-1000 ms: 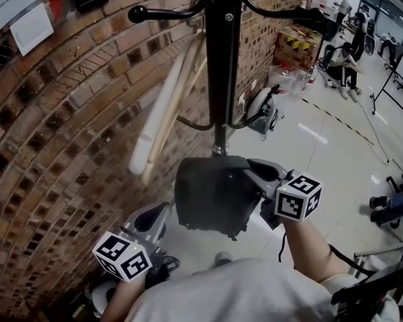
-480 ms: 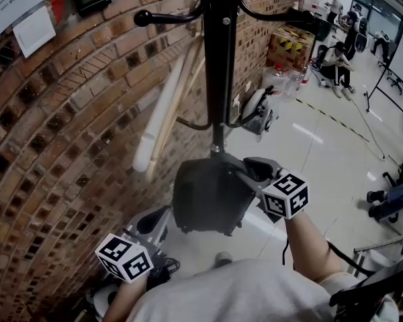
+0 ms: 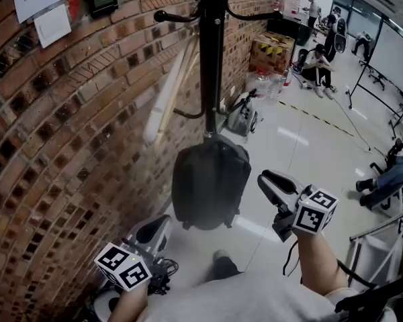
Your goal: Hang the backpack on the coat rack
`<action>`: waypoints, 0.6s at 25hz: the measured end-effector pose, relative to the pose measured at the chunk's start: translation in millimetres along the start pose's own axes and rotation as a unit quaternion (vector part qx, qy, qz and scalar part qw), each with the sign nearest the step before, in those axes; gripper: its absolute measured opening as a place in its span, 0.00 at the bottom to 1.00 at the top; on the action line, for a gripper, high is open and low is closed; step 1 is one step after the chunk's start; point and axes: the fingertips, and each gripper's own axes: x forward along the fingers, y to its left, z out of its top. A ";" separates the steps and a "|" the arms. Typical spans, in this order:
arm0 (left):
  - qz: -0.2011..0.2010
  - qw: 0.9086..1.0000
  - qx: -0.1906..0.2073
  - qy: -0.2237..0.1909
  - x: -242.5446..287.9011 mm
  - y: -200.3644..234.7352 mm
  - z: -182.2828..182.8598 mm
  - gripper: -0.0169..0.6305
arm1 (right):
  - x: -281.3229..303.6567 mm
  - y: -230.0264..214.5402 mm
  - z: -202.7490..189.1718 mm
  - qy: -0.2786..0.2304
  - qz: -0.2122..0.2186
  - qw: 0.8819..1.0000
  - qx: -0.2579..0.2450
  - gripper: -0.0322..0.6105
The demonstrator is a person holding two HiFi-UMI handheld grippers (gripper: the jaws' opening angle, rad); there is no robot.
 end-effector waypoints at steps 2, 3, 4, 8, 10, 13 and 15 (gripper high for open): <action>-0.002 1.000 0.011 0.008 -10.4 -9.0 -14.5 0.03 | -22.5 24.5 -16.6 0.005 -0.004 1.000 0.005 0.11; -0.004 1.000 0.014 0.015 -13.7 -13.3 -23.5 0.03 | -32.6 36.5 -28.3 0.013 -0.005 1.000 0.008 0.08; -0.007 1.000 0.015 0.023 -15.7 -17.4 -32.9 0.03 | -41.6 47.7 -41.6 0.025 -0.007 1.000 0.011 0.07; -0.032 0.998 -0.003 0.051 -17.0 -40.9 -65.6 0.03 | -68.3 82.9 -90.9 0.073 -0.002 0.997 0.035 0.05; -0.047 0.997 -0.001 0.061 -17.0 -56.9 -74.3 0.03 | -79.0 98.1 -106.7 0.086 0.008 0.995 0.049 0.05; -0.059 0.995 0.022 0.072 -19.0 -81.6 -80.9 0.03 | -100.5 113.2 -122.5 0.102 0.017 0.994 0.046 0.05; -0.059 0.995 0.034 0.077 -22.3 -97.2 -86.9 0.03 | -119.5 119.2 -128.3 0.104 0.021 0.993 0.051 0.05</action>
